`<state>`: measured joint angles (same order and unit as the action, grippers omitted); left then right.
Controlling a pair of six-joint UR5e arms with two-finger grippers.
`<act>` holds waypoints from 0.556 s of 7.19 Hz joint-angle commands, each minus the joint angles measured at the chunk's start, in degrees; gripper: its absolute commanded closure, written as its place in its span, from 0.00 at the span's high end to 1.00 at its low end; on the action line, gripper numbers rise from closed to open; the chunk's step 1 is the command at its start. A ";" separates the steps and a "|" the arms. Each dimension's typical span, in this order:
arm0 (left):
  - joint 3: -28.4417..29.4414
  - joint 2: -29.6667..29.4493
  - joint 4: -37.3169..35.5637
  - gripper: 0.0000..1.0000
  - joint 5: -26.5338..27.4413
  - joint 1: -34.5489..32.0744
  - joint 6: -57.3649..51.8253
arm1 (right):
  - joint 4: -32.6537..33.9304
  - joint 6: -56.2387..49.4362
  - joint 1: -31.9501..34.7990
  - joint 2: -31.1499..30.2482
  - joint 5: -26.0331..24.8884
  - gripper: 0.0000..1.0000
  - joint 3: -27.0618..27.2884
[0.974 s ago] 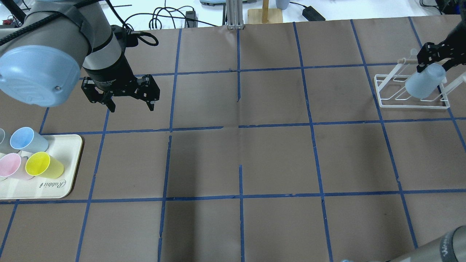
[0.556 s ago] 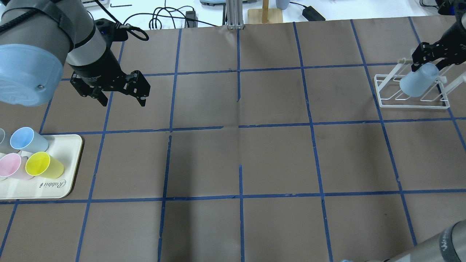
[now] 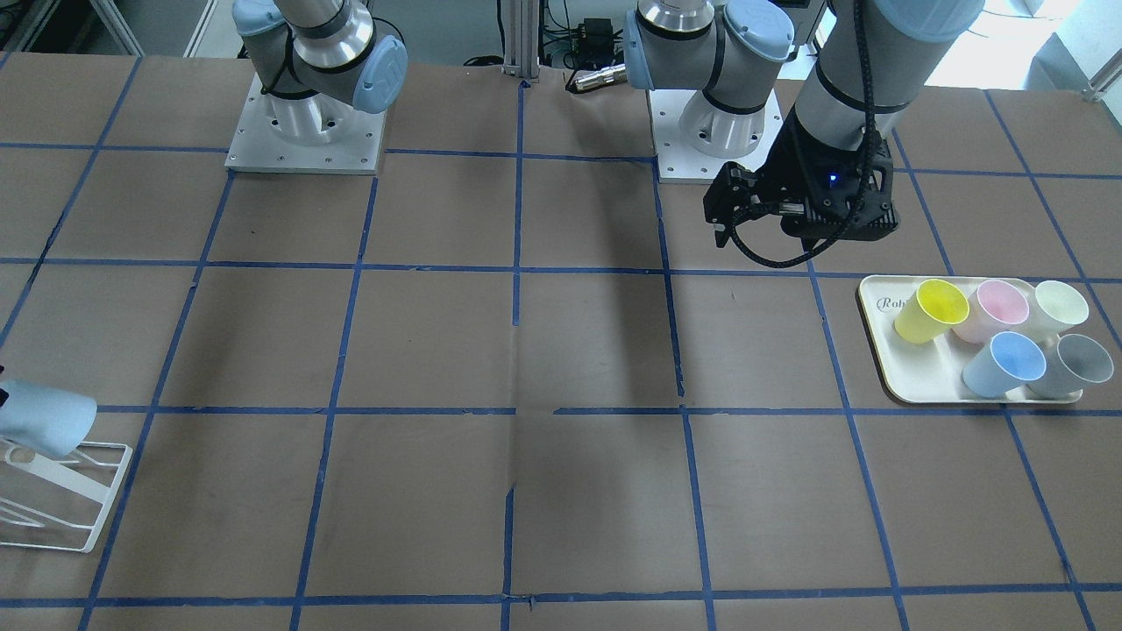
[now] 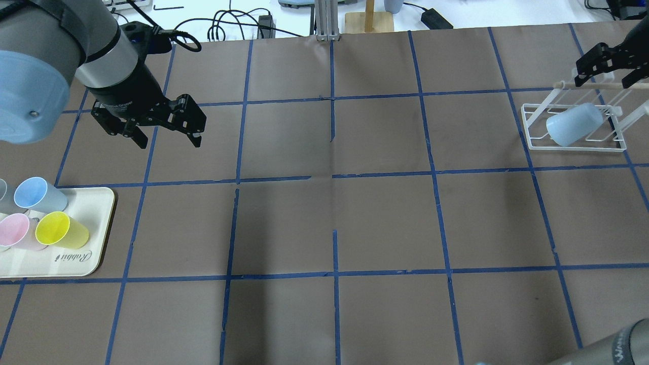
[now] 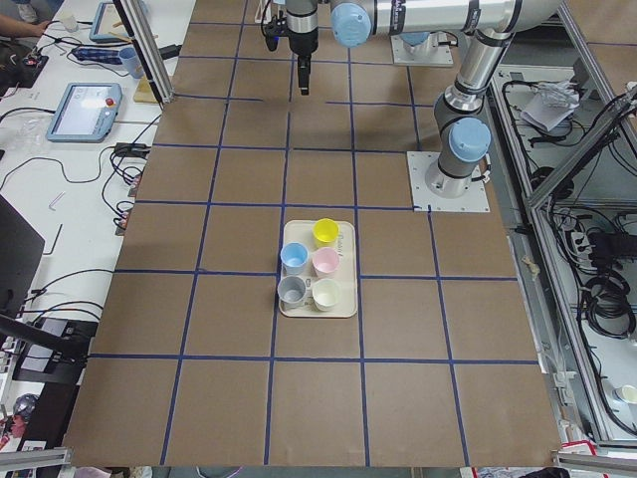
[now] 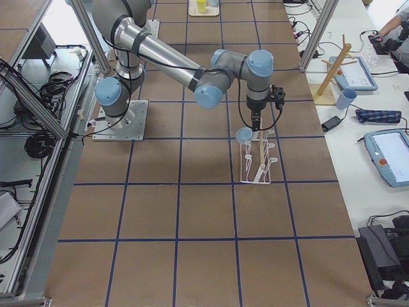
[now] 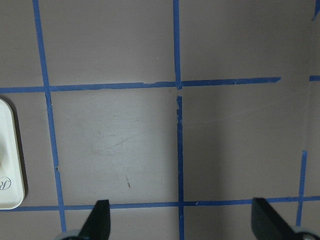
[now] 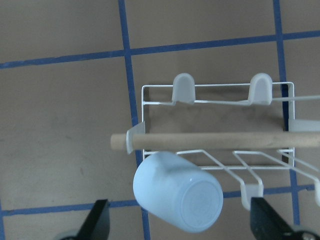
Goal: Transfer IKEA cup to right arm and place on rack
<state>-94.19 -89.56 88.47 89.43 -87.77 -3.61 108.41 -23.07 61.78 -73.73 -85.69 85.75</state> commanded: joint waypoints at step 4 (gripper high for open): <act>0.67 0.35 0.03 1.00 0.21 -0.12 -0.17 | -27.61 3.36 2.89 -11.08 -0.97 1.00 -7.10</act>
<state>-93.55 -89.24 88.51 89.16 -87.96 -3.64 85.08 -21.48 63.16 -82.52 -86.09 78.24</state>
